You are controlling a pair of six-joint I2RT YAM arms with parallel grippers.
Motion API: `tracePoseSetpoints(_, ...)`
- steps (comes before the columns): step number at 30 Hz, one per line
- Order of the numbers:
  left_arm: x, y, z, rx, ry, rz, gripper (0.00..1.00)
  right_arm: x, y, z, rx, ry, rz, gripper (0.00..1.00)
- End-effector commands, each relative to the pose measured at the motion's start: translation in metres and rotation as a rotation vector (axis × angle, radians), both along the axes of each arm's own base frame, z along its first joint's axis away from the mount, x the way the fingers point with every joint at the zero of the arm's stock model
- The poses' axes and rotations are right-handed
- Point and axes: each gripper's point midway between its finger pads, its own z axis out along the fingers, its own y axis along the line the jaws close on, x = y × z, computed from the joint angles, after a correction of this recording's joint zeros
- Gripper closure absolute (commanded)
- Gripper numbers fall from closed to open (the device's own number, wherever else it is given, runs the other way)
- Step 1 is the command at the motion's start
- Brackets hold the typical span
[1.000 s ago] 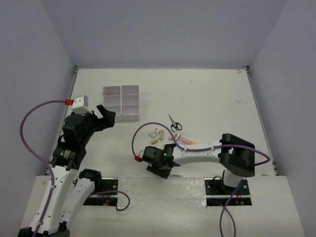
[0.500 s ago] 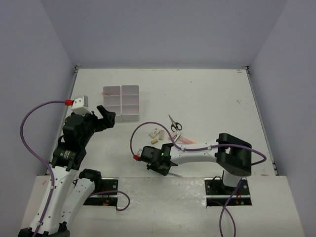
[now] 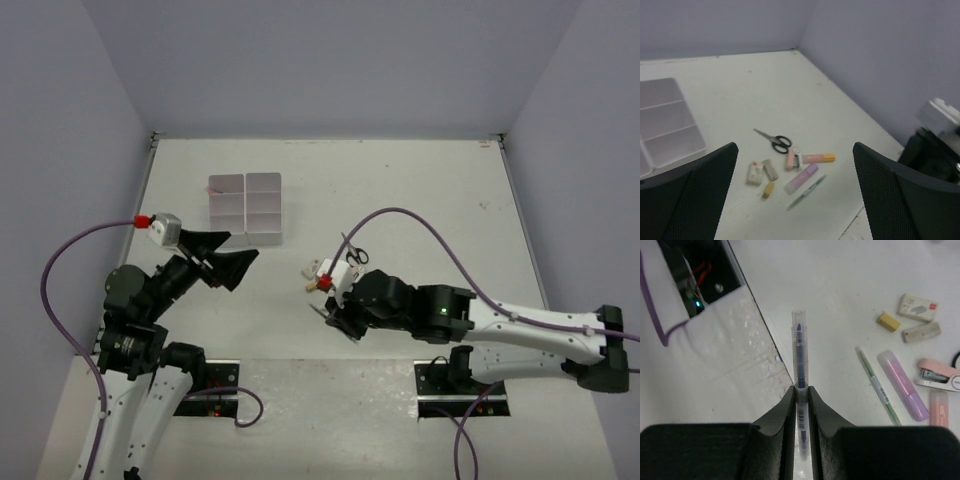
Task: Sort the stationery into containers
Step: Pick up the pen from the center of the board.
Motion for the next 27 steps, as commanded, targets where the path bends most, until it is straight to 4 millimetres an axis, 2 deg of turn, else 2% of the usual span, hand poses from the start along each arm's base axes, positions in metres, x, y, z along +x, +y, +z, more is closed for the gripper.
tracePoseSetpoints(1, -0.057, -0.038, 0.032, -0.147, -0.105, -0.363, 0.0, 0.025, -0.008, 0.082, 0.377, 0.014, -0.208, 1.0)
tracePoseSetpoints(3, -0.07, -0.042, 0.05, -0.221, -0.174, -0.431, 0.0, 0.017, -0.018, 0.117, 0.543, 0.015, -0.171, 1.0)
tracePoseSetpoints(6, -0.078, -0.046, 0.056, -0.342, -0.149, -0.509, 0.0, -0.003, -0.019, 0.165, 0.738, 0.009, -0.053, 1.0)
tracePoseSetpoints(9, -0.072, -0.048, 0.058, -0.408, -0.09, -0.533, 0.02, -0.015, -0.017, 0.19, 0.796, -0.008, 0.033, 1.0)
tracePoseSetpoints(15, -0.072, -0.053, 0.073, -0.434, -0.092, -0.557, 0.07, -0.013, 0.009, 0.186, 0.74, 0.015, 0.07, 1.0)
tracePoseSetpoints(18, -0.06, -0.055, 0.071, -0.396, -0.063, -0.52, 0.12, -0.013, 0.015, 0.19, 0.754, 0.014, 0.081, 1.0)
tracePoseSetpoints(21, -0.059, -0.061, 0.069, -0.37, -0.045, -0.55, 0.14, -0.01, 0.019, 0.193, 0.742, 0.006, 0.078, 1.0)
tracePoseSetpoints(25, -0.061, -0.067, 0.071, -0.349, -0.066, -0.572, 0.14, -0.007, 0.022, 0.195, 0.727, 0.003, 0.072, 1.0)
tracePoseSetpoints(27, -0.064, -0.072, 0.07, -0.346, -0.062, -0.589, 0.09, -0.007, 0.026, 0.193, 0.721, 0.009, 0.073, 1.0)
